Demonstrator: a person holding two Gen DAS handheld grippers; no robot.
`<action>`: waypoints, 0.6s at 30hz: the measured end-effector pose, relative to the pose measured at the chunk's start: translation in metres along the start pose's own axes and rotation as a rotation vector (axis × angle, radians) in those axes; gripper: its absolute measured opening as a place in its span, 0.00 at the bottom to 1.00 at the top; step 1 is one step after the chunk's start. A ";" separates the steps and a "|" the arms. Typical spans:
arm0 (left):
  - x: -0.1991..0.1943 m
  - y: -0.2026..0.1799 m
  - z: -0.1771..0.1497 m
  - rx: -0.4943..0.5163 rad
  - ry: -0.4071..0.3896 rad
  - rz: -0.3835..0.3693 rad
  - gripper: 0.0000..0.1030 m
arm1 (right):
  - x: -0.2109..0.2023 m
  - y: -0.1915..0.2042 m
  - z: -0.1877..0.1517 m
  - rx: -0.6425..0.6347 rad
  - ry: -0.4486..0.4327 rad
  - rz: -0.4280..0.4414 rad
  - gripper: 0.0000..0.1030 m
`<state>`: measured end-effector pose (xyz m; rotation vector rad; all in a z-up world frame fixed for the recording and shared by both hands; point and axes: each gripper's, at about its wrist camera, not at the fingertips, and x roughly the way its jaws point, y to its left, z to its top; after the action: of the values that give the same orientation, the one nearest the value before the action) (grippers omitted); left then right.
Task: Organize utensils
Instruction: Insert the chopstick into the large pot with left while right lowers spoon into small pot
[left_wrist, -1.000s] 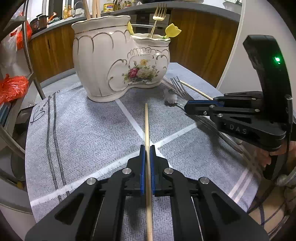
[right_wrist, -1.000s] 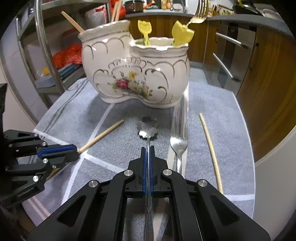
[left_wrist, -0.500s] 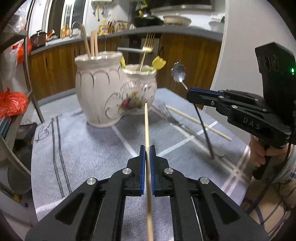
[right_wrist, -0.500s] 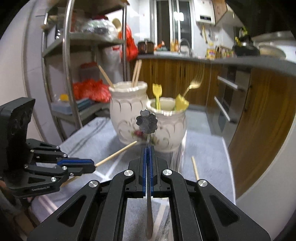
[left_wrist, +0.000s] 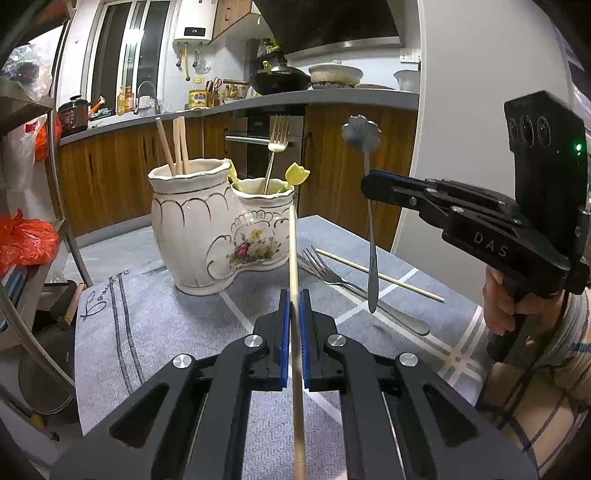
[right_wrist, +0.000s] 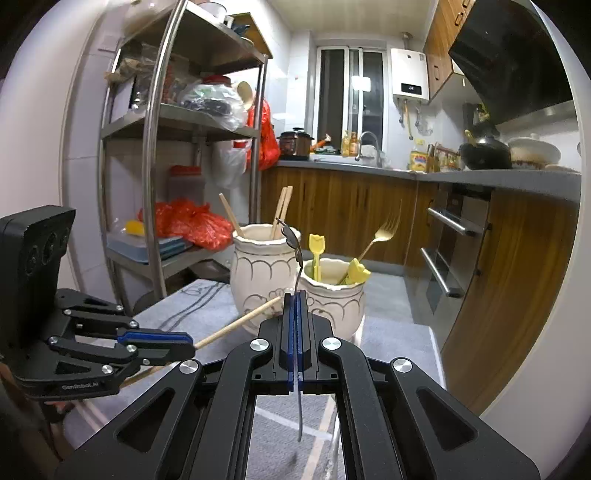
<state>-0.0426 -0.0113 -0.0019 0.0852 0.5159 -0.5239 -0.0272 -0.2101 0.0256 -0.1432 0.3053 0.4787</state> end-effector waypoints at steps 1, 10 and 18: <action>-0.001 0.001 0.001 -0.004 -0.012 -0.003 0.04 | -0.001 -0.001 0.001 0.005 -0.004 0.001 0.02; -0.032 0.008 0.016 -0.007 -0.221 0.038 0.04 | -0.011 -0.008 0.023 0.063 -0.051 0.002 0.02; -0.050 0.026 0.055 -0.013 -0.350 0.059 0.04 | 0.002 -0.014 0.060 0.086 -0.110 0.015 0.02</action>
<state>-0.0417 0.0227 0.0692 -0.0050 0.1741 -0.4651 -0.0034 -0.2094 0.0823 -0.0307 0.2191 0.4854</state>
